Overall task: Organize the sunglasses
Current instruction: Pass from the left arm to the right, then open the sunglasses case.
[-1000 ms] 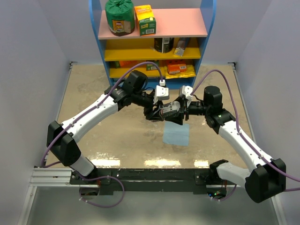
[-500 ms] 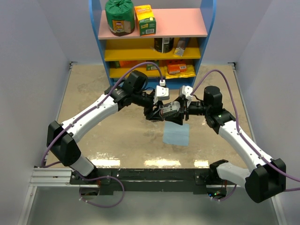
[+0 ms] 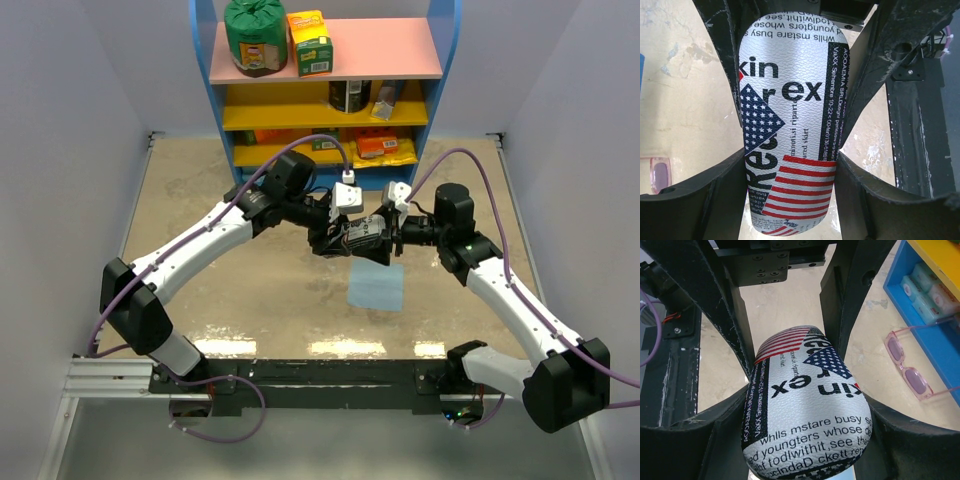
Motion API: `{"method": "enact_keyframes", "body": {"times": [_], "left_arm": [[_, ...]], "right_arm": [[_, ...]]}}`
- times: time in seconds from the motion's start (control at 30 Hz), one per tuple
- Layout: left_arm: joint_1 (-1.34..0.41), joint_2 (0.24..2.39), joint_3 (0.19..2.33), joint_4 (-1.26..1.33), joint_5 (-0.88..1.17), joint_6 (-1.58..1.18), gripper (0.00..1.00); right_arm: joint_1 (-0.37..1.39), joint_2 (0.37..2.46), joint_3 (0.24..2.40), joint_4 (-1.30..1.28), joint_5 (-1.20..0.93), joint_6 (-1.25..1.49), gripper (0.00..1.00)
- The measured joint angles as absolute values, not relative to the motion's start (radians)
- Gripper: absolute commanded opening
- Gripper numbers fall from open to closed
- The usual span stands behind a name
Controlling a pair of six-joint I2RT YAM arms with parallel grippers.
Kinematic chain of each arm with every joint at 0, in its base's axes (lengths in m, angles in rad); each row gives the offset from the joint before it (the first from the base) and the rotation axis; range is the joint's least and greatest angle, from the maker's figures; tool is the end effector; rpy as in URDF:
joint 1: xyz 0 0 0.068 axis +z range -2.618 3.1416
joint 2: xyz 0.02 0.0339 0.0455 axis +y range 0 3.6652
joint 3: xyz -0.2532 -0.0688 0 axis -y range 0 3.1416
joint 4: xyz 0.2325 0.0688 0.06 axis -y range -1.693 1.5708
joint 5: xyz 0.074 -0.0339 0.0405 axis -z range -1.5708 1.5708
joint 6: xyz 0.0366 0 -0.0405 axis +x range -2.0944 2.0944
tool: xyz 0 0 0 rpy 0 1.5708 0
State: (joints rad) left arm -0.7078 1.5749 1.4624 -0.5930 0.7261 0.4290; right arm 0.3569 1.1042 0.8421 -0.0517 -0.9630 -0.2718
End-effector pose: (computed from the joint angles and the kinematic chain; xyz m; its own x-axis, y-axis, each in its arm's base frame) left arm 0.2395 -0.2369 0.3345 -0.0860 0.4830 -0.8714 0.9963 0.0425 -0.0748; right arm 0.2111 0.1108 0.3080 -0.0286 -0.1743 -0.9843 -0.9746 0.2237 -0.0113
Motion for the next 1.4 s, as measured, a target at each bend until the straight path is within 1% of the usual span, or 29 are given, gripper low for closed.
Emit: {"method": "enact_keyframes", "body": {"times": [0.27, 0.7, 1.4], "left_arm": [[-0.71, 1.575, 1.462, -0.575, 0.689, 0.429, 0.0], [-0.714, 1.575, 1.462, -0.57, 0.677, 0.426, 0.0], [-0.712, 1.575, 1.462, -0.595, 0.777, 0.419, 0.0]], "right_arm": [[0.357, 1.104, 0.835, -0.035, -0.926, -0.259, 0.0], [0.353, 1.104, 0.831, -0.028, -0.929, -0.255, 0.0], [0.352, 1.059, 0.809, -0.037, -0.989, -0.285, 0.0]]}}
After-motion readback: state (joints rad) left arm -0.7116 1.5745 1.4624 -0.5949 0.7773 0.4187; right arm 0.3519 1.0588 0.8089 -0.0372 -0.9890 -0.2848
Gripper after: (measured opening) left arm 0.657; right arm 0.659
